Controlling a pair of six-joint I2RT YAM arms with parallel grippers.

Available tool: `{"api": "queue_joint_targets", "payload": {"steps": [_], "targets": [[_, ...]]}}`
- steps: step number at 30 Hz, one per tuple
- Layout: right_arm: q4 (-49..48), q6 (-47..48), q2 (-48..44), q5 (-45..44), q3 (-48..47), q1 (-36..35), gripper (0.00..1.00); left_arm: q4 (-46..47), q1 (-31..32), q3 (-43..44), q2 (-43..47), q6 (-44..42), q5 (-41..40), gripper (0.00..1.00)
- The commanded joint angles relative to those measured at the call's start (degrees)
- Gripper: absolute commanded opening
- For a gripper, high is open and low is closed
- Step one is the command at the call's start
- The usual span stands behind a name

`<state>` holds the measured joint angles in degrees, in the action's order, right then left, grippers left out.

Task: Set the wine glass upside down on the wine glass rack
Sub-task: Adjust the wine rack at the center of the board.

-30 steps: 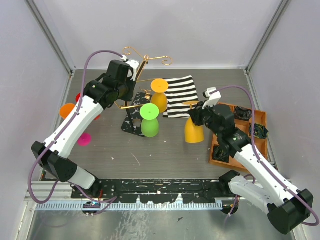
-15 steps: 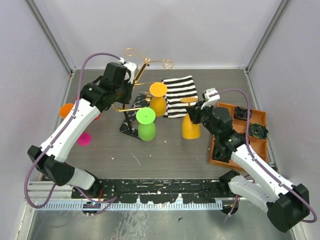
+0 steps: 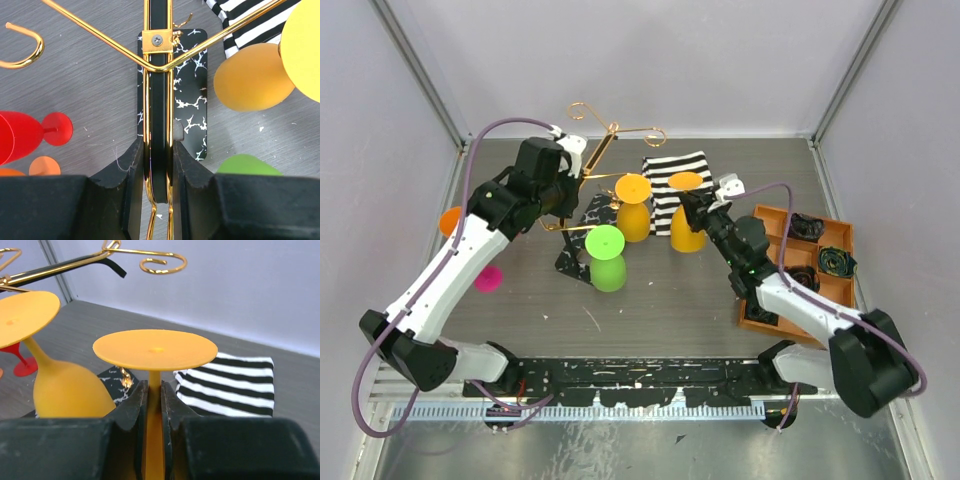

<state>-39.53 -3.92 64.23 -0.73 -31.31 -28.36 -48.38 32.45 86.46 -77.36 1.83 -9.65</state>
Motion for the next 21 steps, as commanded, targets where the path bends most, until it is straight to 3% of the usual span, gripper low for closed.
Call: {"api": "queue_joint_targets", "payload": {"steps": [1,12,21], "targets": [[-22.77,4.16,6.56,3.42,-2.19,0.26,0.01,1.6,-0.09,-1.47,0.97,-0.95,0.76,0.19],[-38.37,0.44,21.82,15.14,-9.28,3.6,0.01,3.6,-0.27,-3.51,0.99,-0.77,0.71,0.18],[-40.85,1.04,30.71,21.85,-16.62,5.17,0.01,4.25,-1.56,-3.97,0.9,-0.25,2.24,0.19]]}}
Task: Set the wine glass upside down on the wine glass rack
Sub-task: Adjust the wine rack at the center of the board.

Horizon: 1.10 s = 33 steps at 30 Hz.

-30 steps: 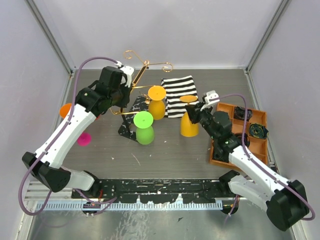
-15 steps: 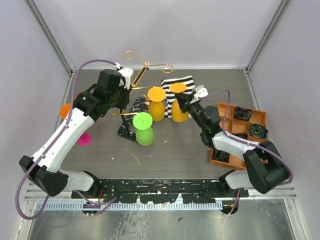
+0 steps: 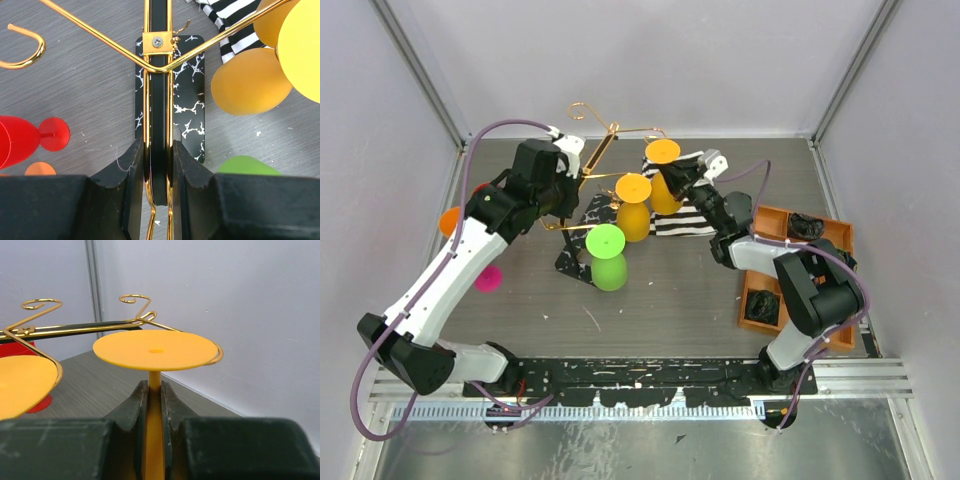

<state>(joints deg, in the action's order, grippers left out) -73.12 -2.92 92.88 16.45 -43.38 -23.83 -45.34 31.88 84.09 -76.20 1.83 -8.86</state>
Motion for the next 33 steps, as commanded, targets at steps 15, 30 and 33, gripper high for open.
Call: {"api": "queue_joint_targets", "payload": {"steps": [15,30,33], "targets": [[-14.51,-5.15,14.88,6.66,-14.07,0.87,0.01,1.21,-1.64,-1.2,-1.54,0.11,4.06,0.22],[-17.22,-7.78,22.68,5.51,-21.37,1.25,0.01,2.28,-2.25,-1.66,-0.46,0.63,6.65,0.45],[-17.23,-7.78,23.27,5.23,-22.13,1.39,0.01,2.86,-2.56,-1.92,-0.03,0.94,7.53,0.49]]}}
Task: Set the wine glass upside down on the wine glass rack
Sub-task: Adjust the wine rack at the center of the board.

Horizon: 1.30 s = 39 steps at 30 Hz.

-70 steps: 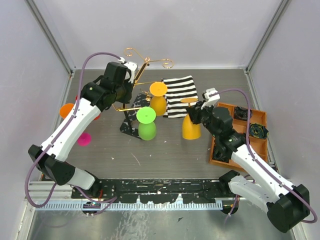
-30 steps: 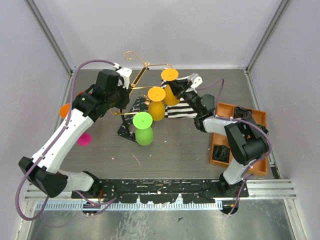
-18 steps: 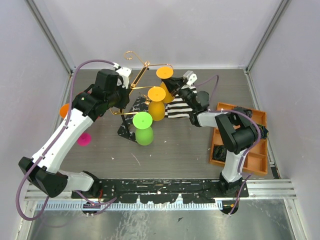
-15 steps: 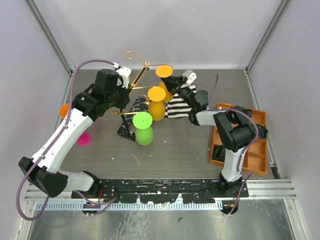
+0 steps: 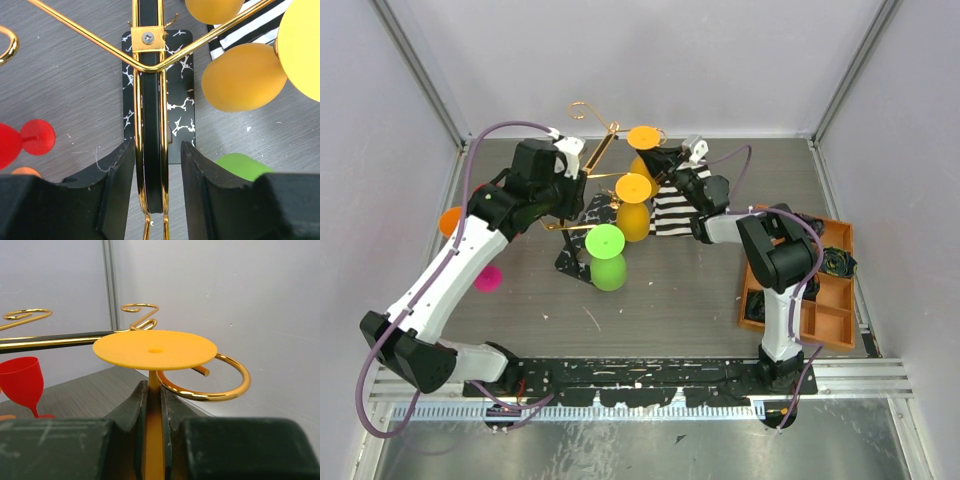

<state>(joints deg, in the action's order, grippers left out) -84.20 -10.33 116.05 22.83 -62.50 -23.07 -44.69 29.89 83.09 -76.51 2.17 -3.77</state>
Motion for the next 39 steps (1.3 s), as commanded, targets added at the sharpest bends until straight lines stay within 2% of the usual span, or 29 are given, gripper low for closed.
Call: {"api": "queue_joint_targets", "payload": {"steps": [1,22,39], "targets": [[-6.15,-0.33,0.35,-1.27,-3.18,0.64,0.01,2.33,-0.68,-1.03,0.35,0.63,2.8,0.49],[-8.01,-2.88,5.85,-7.72,-7.04,1.01,0.01,4.99,-3.25,-2.59,1.95,1.69,5.6,0.53],[-12.24,1.41,1.83,-10.67,0.81,1.54,0.01,4.93,-3.5,-2.74,2.15,1.62,5.41,0.53]]}}
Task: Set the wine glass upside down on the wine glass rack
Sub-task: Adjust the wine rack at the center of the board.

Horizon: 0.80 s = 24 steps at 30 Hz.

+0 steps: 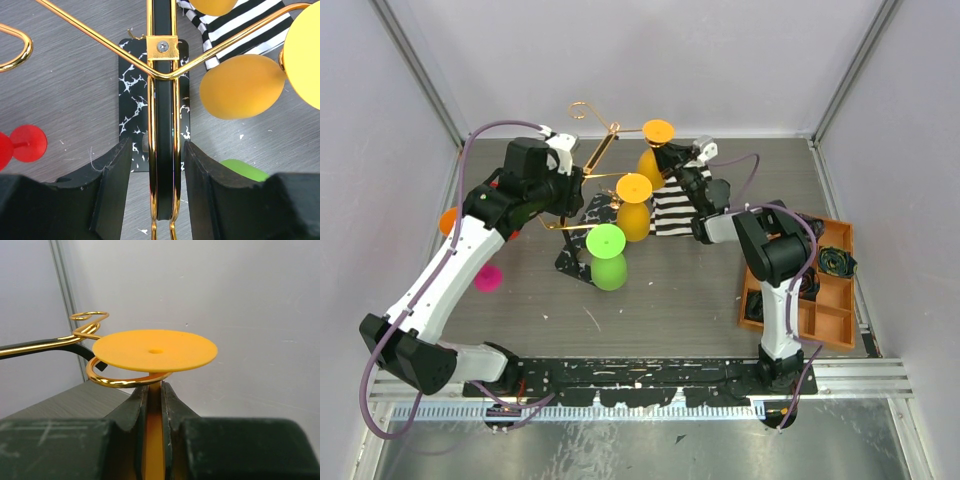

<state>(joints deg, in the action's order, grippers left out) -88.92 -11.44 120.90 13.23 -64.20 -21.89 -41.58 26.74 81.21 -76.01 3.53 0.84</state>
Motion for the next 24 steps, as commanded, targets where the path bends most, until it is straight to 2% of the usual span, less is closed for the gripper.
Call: {"api": "queue_joint_targets", "payload": {"steps": [1,12,24], "targets": [[-7.96,2.37,-3.34,-0.96,2.79,0.36,0.01,1.92,-0.37,-0.89,1.65,0.25,0.75,0.53],[-8.28,2.83,-5.89,3.59,6.01,0.36,0.01,2.36,-0.37,-1.39,1.9,0.25,1.27,0.53],[-8.28,0.99,-6.14,10.3,5.43,0.3,0.01,2.47,-0.35,-1.66,2.24,0.18,1.08,0.53]]}}
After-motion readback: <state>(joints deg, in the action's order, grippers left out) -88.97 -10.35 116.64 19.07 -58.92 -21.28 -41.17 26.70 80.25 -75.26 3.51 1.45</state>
